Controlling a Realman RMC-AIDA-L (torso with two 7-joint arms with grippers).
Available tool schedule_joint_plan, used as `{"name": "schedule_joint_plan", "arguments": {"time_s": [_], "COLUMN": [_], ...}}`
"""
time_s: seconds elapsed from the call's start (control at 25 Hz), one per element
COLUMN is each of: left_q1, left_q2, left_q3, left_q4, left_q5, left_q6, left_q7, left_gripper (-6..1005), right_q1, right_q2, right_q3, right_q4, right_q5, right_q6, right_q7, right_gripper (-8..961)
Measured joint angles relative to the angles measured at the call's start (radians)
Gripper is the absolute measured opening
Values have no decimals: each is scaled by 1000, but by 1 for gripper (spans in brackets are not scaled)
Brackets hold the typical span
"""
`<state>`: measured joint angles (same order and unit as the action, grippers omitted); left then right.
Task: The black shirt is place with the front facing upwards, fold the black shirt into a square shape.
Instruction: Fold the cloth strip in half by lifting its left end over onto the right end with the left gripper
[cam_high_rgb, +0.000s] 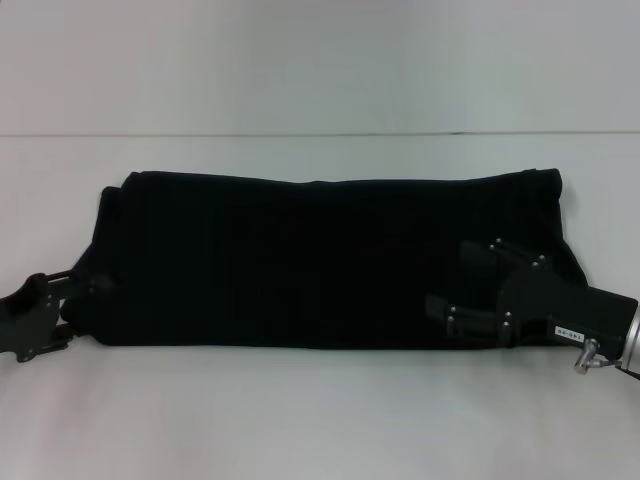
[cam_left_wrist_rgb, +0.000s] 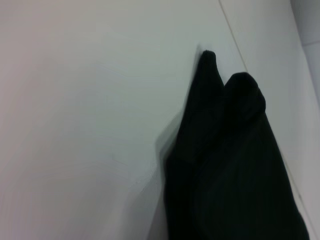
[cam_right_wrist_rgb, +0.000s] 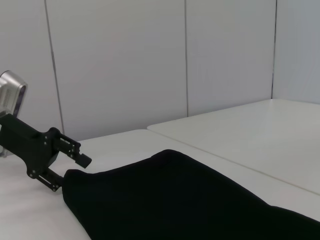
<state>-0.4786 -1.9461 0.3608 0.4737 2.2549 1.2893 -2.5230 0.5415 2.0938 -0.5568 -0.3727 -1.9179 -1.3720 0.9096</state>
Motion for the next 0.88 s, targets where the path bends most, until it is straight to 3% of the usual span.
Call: {"name": "schedule_joint_plan", "arguments": {"time_s": [0.12, 0.32, 0.76, 0.88], "left_q1": [-3, -1, 1, 4], "left_q2": [0, -5, -6, -6], "left_q3": [33, 29, 34, 27], "left_q4": [19, 25, 16, 15], "left_q5": [0, -5, 1, -5], "left_q6": [-3, -3, -29, -35], "left_q7": [7, 32, 23, 27], "left_gripper": [785, 600, 124, 94], "right_q1": [-1, -2, -4, -4], "right_q2": [0, 0, -1, -1], "right_q3": [0, 0, 0, 0], "right_q4": [0, 0, 0, 0], "right_q5": [1, 2, -4, -4], "right_q6": [-1, -2, -5, -6], "right_q7": [0, 0, 0, 7], "right_gripper": [946, 946, 946, 946]}}
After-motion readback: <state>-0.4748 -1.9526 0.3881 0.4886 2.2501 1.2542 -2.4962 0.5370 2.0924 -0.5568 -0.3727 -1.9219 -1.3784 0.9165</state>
